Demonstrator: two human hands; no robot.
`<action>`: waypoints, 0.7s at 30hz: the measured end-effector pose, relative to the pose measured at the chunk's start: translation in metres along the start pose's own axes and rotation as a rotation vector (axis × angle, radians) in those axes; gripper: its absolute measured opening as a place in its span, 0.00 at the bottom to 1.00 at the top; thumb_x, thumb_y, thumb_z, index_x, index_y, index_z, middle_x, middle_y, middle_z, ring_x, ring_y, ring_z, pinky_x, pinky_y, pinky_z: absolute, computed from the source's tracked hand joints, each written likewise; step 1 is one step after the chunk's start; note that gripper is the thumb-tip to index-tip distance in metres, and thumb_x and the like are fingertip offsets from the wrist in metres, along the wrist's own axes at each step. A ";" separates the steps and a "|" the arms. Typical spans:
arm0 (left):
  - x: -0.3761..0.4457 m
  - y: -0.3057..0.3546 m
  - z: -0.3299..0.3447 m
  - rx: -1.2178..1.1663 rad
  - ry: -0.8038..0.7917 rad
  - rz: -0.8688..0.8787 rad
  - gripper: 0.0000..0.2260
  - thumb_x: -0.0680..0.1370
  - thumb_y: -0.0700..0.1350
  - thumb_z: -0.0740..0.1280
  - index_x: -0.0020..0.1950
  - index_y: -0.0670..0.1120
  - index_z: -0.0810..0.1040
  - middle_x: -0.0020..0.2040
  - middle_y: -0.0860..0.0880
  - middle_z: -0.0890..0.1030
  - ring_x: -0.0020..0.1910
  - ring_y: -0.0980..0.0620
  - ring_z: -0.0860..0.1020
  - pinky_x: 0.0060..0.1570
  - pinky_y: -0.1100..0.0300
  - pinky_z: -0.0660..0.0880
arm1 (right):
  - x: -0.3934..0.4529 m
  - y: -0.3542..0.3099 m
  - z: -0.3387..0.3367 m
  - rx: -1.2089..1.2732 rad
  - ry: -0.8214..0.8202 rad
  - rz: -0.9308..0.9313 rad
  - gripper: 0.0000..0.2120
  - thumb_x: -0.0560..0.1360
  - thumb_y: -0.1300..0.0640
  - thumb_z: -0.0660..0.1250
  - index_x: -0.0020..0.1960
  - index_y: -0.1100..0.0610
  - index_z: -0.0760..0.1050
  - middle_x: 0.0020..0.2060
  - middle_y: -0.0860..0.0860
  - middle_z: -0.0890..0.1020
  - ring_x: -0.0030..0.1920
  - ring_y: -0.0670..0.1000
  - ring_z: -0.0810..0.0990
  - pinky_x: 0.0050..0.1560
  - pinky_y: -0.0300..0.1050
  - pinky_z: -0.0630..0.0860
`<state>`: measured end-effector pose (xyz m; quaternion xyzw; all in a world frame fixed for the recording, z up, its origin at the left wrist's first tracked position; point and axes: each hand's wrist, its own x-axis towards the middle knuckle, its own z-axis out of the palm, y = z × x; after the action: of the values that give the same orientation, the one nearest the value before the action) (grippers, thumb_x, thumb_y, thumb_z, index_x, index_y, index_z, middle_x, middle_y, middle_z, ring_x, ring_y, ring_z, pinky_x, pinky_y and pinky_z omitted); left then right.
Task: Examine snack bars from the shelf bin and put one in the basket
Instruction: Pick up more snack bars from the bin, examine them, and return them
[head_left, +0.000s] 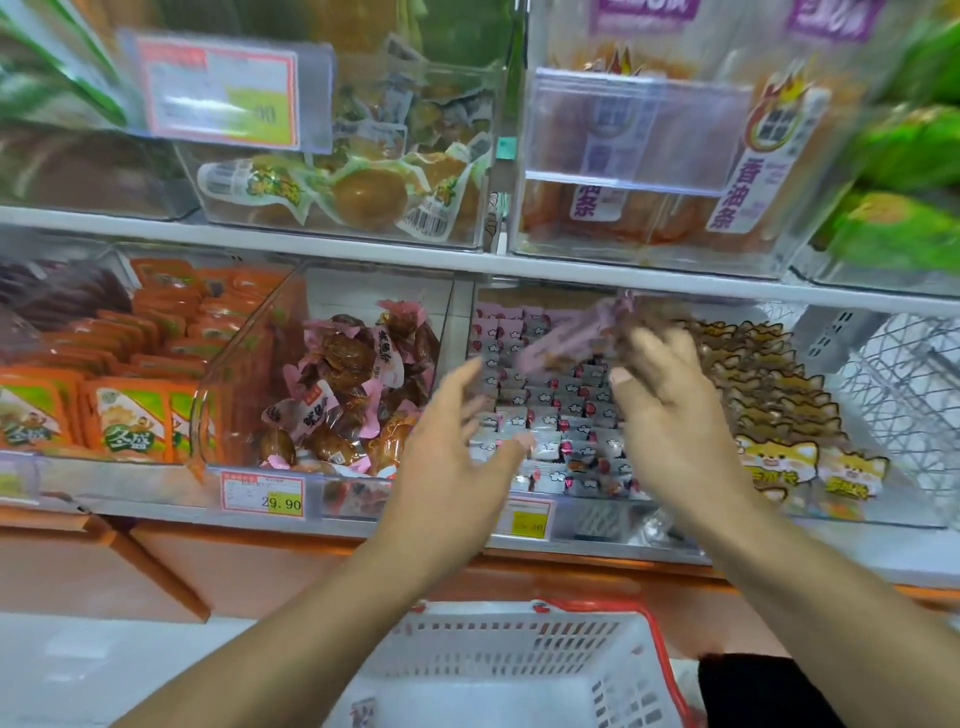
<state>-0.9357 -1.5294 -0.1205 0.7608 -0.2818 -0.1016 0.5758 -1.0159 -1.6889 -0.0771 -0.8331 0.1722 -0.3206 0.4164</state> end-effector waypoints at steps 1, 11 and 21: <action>0.000 0.002 -0.005 -0.092 0.009 -0.042 0.35 0.77 0.50 0.73 0.79 0.59 0.58 0.70 0.62 0.68 0.65 0.65 0.73 0.59 0.72 0.71 | -0.012 -0.008 0.000 0.157 -0.044 0.033 0.24 0.83 0.66 0.61 0.57 0.34 0.75 0.60 0.29 0.73 0.62 0.37 0.75 0.68 0.37 0.67; -0.018 -0.005 -0.040 -0.399 -0.078 -0.181 0.20 0.67 0.51 0.76 0.57 0.49 0.81 0.50 0.49 0.87 0.48 0.51 0.86 0.46 0.61 0.81 | -0.044 -0.007 -0.001 0.462 -0.230 0.327 0.23 0.69 0.49 0.77 0.63 0.38 0.78 0.60 0.40 0.82 0.58 0.44 0.83 0.56 0.44 0.80; -0.018 -0.015 -0.048 -0.576 0.003 -0.263 0.16 0.64 0.50 0.79 0.49 0.50 0.85 0.51 0.42 0.87 0.49 0.46 0.86 0.44 0.63 0.81 | -0.026 0.013 0.014 0.743 -0.346 0.444 0.16 0.68 0.56 0.76 0.55 0.52 0.83 0.53 0.56 0.86 0.50 0.57 0.86 0.49 0.42 0.82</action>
<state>-0.9228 -1.4770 -0.1225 0.5965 -0.1397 -0.2495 0.7499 -1.0256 -1.6740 -0.1040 -0.6117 0.1478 -0.1201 0.7678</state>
